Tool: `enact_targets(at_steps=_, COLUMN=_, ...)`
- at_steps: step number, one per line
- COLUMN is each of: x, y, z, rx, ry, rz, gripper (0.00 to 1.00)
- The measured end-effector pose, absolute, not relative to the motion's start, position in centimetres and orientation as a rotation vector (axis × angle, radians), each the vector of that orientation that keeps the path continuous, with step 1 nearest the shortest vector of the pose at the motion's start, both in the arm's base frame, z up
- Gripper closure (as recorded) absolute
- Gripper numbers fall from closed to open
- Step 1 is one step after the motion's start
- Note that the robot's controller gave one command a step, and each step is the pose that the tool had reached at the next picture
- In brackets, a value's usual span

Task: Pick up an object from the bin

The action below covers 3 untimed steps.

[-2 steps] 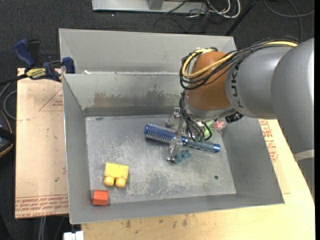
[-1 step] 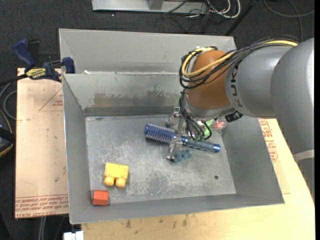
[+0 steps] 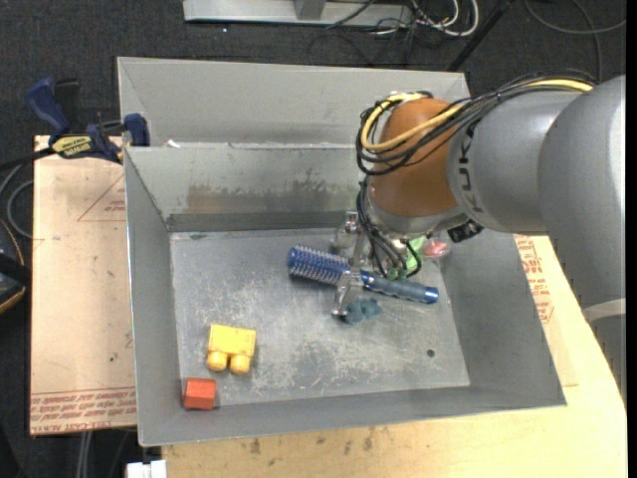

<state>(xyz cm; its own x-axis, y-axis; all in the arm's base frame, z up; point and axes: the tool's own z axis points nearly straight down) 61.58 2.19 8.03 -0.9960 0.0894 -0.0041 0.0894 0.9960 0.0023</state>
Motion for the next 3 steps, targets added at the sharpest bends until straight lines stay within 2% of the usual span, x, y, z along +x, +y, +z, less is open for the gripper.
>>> enact_targets(at_steps=1, x=61.9, y=4.6, z=7.7, rx=0.408, ry=3.102, rz=-0.001, gripper=0.00)
enact_targets(at_steps=2, x=62.0, y=4.8, z=8.0, rx=0.409, ry=3.097, rz=0.007, gripper=1.00)
enact_targets(at_steps=3, x=62.2, y=4.8, z=14.0, rx=0.407, ry=3.107, rz=0.004, gripper=1.00)
